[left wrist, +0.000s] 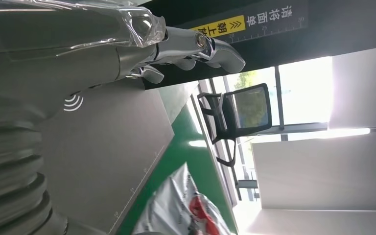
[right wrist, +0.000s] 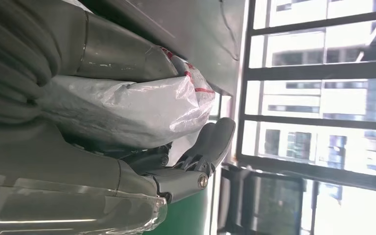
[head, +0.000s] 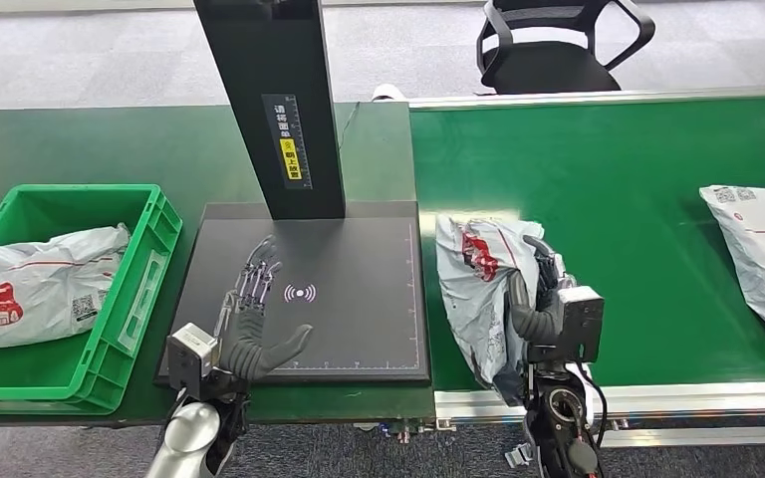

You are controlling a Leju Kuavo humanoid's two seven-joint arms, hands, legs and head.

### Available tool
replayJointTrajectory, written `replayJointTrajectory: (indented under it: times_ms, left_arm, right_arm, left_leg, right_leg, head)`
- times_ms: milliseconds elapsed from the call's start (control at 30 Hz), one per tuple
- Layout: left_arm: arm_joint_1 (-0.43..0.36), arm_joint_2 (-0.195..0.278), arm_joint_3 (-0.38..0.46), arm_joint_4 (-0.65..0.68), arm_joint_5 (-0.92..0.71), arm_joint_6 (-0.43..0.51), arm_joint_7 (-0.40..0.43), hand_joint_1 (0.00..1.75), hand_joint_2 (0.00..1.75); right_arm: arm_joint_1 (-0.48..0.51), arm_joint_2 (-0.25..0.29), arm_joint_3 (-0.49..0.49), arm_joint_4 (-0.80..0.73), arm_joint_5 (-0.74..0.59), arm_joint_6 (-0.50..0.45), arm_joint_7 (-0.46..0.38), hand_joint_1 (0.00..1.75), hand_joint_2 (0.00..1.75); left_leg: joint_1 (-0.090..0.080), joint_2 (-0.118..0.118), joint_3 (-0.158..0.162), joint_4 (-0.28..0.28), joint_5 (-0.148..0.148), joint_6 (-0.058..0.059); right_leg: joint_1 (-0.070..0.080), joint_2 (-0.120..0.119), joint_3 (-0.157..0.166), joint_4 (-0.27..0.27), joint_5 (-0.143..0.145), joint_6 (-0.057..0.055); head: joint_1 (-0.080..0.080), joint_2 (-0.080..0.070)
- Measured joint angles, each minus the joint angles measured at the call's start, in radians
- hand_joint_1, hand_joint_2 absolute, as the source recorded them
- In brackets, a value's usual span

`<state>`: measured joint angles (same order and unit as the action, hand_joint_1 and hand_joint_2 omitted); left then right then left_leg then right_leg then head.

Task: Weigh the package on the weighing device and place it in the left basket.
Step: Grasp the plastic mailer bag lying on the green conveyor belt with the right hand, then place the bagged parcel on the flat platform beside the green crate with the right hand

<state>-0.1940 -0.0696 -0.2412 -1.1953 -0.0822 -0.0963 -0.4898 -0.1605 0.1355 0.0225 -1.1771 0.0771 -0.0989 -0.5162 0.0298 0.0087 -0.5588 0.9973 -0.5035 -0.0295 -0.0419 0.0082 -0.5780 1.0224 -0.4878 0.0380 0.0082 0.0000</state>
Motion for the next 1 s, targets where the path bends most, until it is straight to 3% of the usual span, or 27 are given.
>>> replayJointTrajectory:
  times_ms: [500, 767, 1000]
  left_arm:
    - [-0.007, -0.002, 0.000, 0.000, 0.008, -0.012, -0.019, 0.00, 1.75]
    - [-0.028, -0.007, -0.001, 0.001, 0.041, -0.009, -0.039, 0.00, 1.75]
    - [-0.035, -0.012, -0.001, 0.002, 0.078, 0.002, -0.052, 0.00, 1.75]
  right_arm:
    - [0.026, 0.009, 0.045, -0.163, 0.094, -0.057, -0.055, 1.75, 1.75]
    - [-0.061, 0.008, 0.132, -0.142, 0.134, 0.014, -0.041, 1.75, 1.75]
    - [-0.175, 0.003, 0.227, -0.007, 0.181, 0.093, -0.022, 1.75, 1.75]
  left_leg:
    - [0.000, 0.000, 0.001, 0.000, 0.000, 0.000]
    - [0.000, 0.001, 0.001, 0.000, 0.001, 0.000]
    - [0.000, 0.000, 0.002, 0.000, 0.001, 0.000]
  right_leg:
    - [0.000, 0.000, 0.001, 0.000, 0.000, 0.000]
    - [0.000, 0.000, 0.001, 0.000, 0.000, 0.000]
    - [0.000, 0.000, 0.001, 0.000, 0.000, 0.000]
  head:
    - [0.000, 0.000]
    - [0.000, 0.000]
    - [0.000, 0.000]
